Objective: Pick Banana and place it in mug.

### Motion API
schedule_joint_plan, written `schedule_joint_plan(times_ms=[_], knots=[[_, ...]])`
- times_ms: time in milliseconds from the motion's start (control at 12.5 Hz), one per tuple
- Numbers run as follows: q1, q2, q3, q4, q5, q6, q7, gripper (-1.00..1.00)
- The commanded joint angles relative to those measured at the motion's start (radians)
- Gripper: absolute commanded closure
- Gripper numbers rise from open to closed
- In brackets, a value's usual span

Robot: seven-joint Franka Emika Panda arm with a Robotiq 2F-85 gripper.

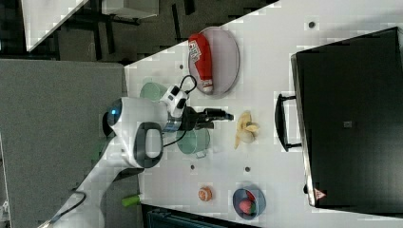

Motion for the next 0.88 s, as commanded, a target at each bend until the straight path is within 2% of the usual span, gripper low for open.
schedule_joint_plan(times_ms=[80,480,560,880], knots=[[0.000,0.021,0.000,-0.083,0.001,0.092,-0.127,-1.00],[-0.001,0.097,-0.006,-0.124,0.000,0.214,-0.187,-1.00],[-0.001,0.105,-0.006,-0.135,0.000,0.222,-0.187,-0.93],[-0.002,0.112,-0.010,-0.160,0.000,0.265,-0.186,0.04]])
